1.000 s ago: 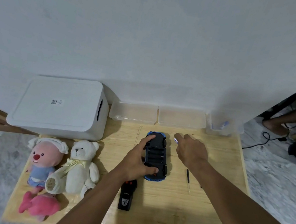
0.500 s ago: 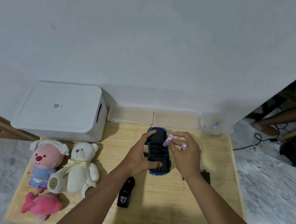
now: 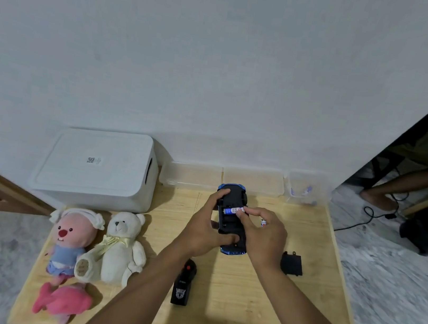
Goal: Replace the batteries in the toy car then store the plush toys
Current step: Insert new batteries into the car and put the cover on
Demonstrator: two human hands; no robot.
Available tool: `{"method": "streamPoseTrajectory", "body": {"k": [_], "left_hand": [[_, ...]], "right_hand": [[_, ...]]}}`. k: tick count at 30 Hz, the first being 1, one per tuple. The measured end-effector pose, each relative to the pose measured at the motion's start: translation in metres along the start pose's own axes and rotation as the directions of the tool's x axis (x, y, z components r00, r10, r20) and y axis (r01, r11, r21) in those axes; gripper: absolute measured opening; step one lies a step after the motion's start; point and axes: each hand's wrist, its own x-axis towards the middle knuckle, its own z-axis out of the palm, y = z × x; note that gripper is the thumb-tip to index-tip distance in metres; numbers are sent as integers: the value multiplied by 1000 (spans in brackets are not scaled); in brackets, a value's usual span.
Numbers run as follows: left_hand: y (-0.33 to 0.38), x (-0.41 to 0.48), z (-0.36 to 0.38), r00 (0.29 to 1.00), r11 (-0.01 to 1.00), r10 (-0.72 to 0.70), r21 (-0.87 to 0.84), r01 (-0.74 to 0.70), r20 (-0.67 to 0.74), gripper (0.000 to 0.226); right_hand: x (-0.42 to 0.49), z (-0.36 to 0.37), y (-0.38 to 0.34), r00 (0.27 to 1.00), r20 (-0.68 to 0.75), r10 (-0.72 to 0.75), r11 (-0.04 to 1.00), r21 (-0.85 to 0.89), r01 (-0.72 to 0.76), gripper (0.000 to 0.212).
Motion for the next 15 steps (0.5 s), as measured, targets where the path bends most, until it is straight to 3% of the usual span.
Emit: {"method": "streamPoseTrajectory", "body": {"k": [10,15], "left_hand": [[4,-10,-4,999,999,33,39,-33,21,99],[0,-12,-1,999,999,-1,33,0,41,103]], "right_hand": [[10,-10,-10,994,102,51,995,-92,-41,8],[9,-20,-19,957,258,128,988,-119,-100,8]]}}
